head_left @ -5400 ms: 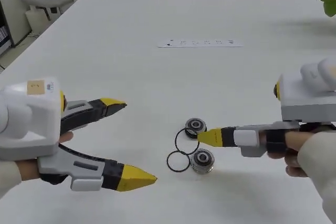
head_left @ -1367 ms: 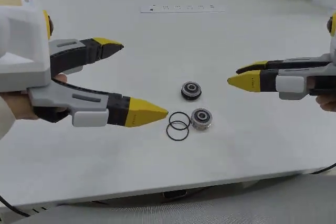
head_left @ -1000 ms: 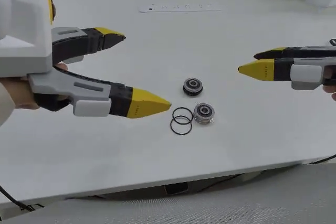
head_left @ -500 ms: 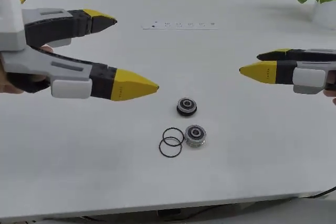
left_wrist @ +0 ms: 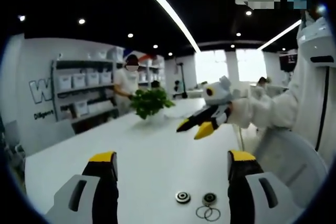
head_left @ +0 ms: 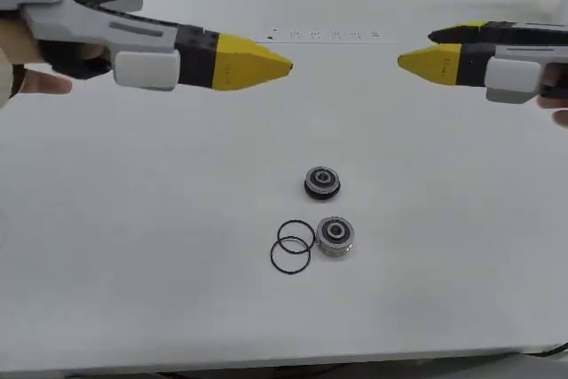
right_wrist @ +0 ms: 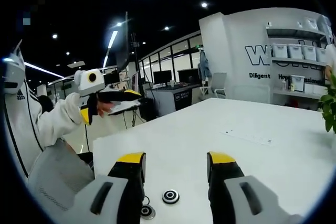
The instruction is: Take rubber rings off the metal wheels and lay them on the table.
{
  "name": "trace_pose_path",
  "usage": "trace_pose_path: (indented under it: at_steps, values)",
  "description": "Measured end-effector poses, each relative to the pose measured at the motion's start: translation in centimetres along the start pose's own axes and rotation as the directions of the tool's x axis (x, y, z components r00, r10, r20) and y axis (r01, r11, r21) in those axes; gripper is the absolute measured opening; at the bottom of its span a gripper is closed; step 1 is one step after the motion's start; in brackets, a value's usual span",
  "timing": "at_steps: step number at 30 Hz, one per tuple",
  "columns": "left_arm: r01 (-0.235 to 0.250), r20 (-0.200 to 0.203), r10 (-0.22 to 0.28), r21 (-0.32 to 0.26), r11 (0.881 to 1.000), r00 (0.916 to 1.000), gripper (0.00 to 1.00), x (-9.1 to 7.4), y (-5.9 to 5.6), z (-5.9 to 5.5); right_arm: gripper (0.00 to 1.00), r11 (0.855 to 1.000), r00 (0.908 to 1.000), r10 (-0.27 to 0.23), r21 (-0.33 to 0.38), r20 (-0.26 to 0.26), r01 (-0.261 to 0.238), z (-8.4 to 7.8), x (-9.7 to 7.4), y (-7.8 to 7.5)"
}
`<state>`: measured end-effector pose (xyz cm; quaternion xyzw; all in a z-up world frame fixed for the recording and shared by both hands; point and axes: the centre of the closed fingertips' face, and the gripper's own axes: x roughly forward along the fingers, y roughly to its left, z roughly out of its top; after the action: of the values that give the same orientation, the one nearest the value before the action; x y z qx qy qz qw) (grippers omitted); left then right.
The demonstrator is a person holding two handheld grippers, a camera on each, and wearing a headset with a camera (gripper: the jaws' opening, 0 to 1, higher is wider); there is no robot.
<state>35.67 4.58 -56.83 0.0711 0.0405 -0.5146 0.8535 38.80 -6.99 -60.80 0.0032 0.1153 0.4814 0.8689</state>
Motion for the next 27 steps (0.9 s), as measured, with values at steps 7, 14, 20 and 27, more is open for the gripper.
trace_pose_path:
  at_steps: [7, 14, 20, 27]
  values:
    - [0.034, -0.016, -0.034, 0.017, 0.999, 0.9993, 0.85, 2.7, 0.4, -2.0, 0.4, 0.999, 0.9977, 0.053, 0.001, -0.043, -0.053, -2.4, 2.2, 0.0]
    - [0.063, 0.033, -0.063, -0.006, 0.998, 0.9975, 0.8, 5.2, -0.3, -4.7, 0.36, 0.996, 0.995, 0.085, 0.016, -0.053, -0.084, -4.7, 3.4, -0.5]
    - [0.083, -0.011, -0.083, -0.038, 0.996, 0.9965, 0.69, 7.2, -1.0, -7.2, 0.31, 0.991, 0.9825, 0.136, 0.03, -0.128, -0.133, -8.5, 4.4, 0.1]
    - [0.079, -0.074, -0.081, -0.033, 0.996, 0.994, 0.62, 9.2, -1.6, -11.0, 0.29, 0.989, 0.9654, 0.146, 0.028, -0.216, -0.144, -11.8, 5.1, 0.3]
